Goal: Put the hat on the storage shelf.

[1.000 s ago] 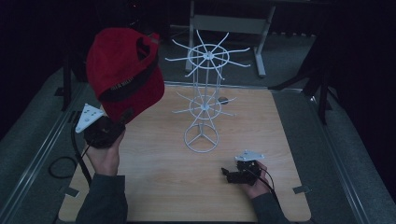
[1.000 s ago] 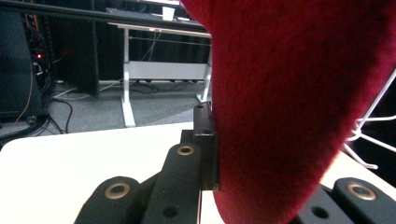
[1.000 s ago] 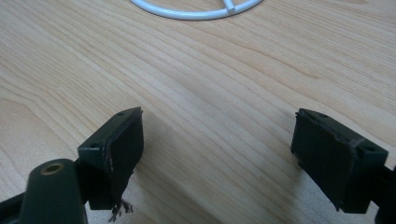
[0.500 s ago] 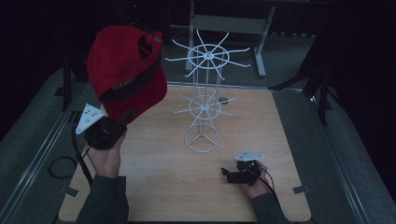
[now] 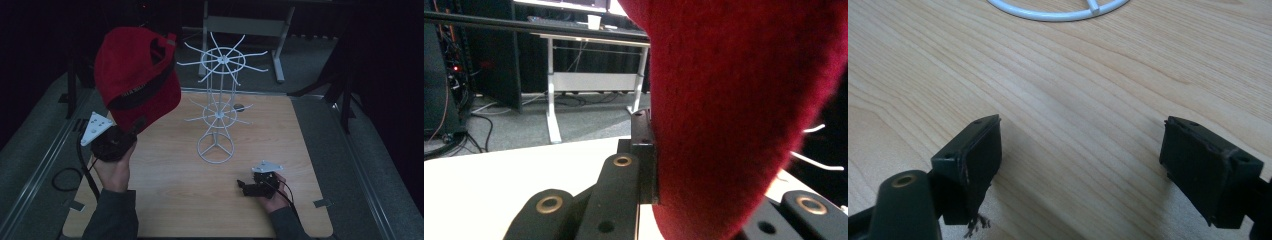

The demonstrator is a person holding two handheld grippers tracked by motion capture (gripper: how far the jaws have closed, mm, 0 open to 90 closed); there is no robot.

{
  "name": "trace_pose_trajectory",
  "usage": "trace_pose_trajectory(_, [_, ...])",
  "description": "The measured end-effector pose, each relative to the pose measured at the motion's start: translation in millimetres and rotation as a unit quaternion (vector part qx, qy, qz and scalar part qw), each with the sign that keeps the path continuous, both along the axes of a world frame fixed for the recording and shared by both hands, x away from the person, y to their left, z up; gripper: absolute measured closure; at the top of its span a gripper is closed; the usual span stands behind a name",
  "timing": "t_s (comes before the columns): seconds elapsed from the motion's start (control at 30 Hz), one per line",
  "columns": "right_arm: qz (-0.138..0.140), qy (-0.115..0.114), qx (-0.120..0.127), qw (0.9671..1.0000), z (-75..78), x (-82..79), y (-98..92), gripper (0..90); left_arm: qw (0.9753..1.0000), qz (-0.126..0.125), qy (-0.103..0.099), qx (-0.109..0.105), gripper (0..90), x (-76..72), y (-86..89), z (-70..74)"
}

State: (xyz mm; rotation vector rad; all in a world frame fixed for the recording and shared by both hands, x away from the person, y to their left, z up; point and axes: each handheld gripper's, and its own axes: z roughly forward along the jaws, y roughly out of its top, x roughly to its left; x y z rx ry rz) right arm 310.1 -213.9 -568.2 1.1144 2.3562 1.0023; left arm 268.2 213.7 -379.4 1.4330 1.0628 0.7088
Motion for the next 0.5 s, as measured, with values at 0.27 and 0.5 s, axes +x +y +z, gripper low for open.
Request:
trace_pose_trajectory(0.27, [0.001, 0.000, 0.000, 1.0000, 0.0, 0.0, -0.1, 16.8, 1.0000, -0.002, -0.003, 0.000, 85.9, -1.7, -3.2, 0.0])
trace_pose_trajectory(0.5, [0.001, 0.000, 0.000, 1.0000, 0.0, 0.0, -0.1, 16.8, 0.9999, -0.007, -0.007, 0.002, 85.8, -3.7, -6.4, 1.2])
